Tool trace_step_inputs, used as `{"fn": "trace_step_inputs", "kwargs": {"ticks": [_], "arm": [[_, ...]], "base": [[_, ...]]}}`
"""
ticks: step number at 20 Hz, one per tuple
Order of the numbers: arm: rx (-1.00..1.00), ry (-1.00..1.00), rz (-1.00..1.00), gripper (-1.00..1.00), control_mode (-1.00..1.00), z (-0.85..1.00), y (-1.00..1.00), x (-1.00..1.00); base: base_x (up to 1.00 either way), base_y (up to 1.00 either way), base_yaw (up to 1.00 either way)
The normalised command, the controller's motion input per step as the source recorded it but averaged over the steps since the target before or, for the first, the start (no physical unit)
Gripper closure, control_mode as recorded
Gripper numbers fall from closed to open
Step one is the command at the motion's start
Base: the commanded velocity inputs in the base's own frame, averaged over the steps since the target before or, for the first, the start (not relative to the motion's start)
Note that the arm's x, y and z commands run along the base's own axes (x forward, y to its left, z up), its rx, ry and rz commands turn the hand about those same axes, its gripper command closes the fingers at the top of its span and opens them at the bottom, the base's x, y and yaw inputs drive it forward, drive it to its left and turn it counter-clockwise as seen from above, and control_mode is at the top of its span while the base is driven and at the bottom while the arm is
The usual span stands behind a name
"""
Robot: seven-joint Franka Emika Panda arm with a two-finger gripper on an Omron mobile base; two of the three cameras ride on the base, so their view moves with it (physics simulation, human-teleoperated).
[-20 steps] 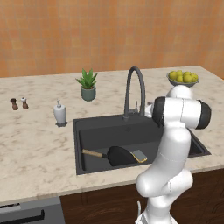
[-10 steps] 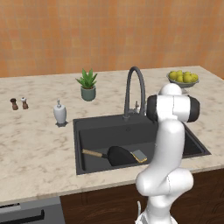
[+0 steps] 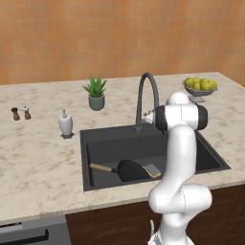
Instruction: Pick the pan and sponge and place them into the sink. Then turn on the water.
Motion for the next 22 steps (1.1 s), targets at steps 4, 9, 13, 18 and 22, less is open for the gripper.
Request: {"fn": "trace_step_inputs", "kwargs": {"ticks": [4, 9, 13, 18, 22], "arm": [[0.0, 0.0, 0.0, -1.0, -1.0, -0.21, 0.0, 0.41], [0.0, 0.02, -0.02, 1.0, -1.0, -0.1, -0.05, 0.16], [0.0, 0.06, -0.13, 1.0, -1.0, 0.0, -0.18, 0.0], [0.02, 0.19, -0.19, 1.0, -1.0, 0.0, -0.5, 0.0], [0.13, 0.26, -0.13, 1.0, -1.0, 0.0, -0.97, 0.0]], "base": [[0.0, 0.0, 0.0], [0.0, 0.0, 0.0], [0.0, 0.0, 0.0], [0.0, 0.0, 0.0], [0.0, 0.0, 0.0]]}}
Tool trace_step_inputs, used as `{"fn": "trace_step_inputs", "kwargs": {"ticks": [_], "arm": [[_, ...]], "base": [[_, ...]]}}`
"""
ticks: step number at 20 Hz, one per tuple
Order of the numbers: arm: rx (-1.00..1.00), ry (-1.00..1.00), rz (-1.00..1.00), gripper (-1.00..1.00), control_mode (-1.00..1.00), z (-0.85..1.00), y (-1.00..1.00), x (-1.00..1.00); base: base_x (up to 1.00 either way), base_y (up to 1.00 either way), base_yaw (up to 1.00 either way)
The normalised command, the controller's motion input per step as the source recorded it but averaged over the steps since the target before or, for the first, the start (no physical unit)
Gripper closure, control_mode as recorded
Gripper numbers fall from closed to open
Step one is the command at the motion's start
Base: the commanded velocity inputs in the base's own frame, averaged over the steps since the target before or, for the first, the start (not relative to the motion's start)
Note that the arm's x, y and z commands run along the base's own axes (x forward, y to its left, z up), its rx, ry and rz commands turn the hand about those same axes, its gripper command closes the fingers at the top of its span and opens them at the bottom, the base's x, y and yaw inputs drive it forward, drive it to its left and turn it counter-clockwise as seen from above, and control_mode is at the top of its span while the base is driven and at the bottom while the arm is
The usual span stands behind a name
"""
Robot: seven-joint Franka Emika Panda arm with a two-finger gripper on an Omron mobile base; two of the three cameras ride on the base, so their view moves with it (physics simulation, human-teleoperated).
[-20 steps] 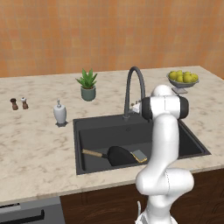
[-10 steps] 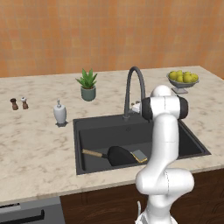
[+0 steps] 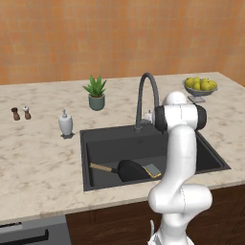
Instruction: Pick the pan and sponge and place them into the sink. Then turn on the water.
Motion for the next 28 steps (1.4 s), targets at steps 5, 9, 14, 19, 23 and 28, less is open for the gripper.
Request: {"fn": "trace_step_inputs", "kwargs": {"ticks": [5, 9, 14, 19, 23, 28], "arm": [[0.16, 0.15, -0.06, 1.0, -1.0, -0.15, -0.99, 0.14], [0.2, 0.04, -0.01, 1.0, -1.0, -0.28, -1.0, 0.15], [0.19, 0.0, 0.0, 1.0, -1.0, -0.3, -1.0, 0.05], [0.13, 0.01, -0.01, 1.0, -1.0, -0.19, -0.89, -0.03], [0.19, -0.04, 0.0, 1.0, -1.0, 0.41, -0.62, -0.71], [0.19, -0.14, 0.0, 1.0, -1.0, 0.95, -0.58, -0.94]], "base": [[0.0, 0.0, 0.0], [0.0, 0.0, 0.0], [0.0, 0.0, 0.0], [0.0, 0.0, 0.0], [0.0, 0.0, 0.0], [0.0, 0.0, 0.0]]}}
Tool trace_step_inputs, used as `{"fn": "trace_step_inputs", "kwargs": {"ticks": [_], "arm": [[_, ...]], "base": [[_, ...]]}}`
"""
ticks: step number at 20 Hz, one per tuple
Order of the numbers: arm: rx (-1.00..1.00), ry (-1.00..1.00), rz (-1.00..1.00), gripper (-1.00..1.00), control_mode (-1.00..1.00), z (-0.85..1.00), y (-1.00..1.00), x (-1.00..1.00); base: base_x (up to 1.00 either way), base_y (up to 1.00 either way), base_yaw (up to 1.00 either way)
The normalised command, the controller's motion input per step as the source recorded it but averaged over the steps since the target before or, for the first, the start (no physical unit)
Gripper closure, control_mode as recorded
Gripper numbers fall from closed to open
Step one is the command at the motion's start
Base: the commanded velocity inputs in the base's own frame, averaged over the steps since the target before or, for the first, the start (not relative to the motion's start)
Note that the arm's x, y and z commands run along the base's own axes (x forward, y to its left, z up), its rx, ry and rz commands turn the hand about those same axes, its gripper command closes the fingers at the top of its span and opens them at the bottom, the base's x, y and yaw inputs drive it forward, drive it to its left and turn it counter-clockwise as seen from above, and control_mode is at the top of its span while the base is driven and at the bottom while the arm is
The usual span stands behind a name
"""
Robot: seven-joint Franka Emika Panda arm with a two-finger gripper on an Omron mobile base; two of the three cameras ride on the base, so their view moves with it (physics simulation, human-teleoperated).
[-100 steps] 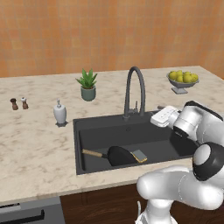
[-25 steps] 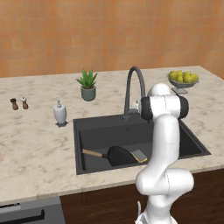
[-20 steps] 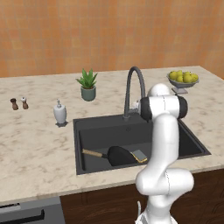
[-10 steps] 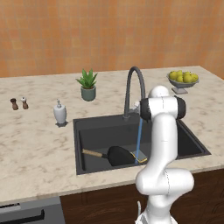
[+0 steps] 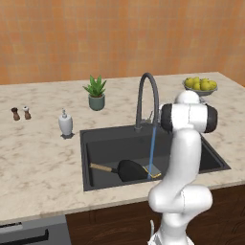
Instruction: Pick the pan and sponge and place them into the sink. Then turn on the water.
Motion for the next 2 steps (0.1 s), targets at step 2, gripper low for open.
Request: {"fn": "trace_step_inputs", "kwargs": {"ticks": [2], "arm": [[0.15, -0.18, 0.0, 1.0, -1.0, 1.0, -0.44, -0.97]], "base": [[0.0, 0.0, 0.0]]}}
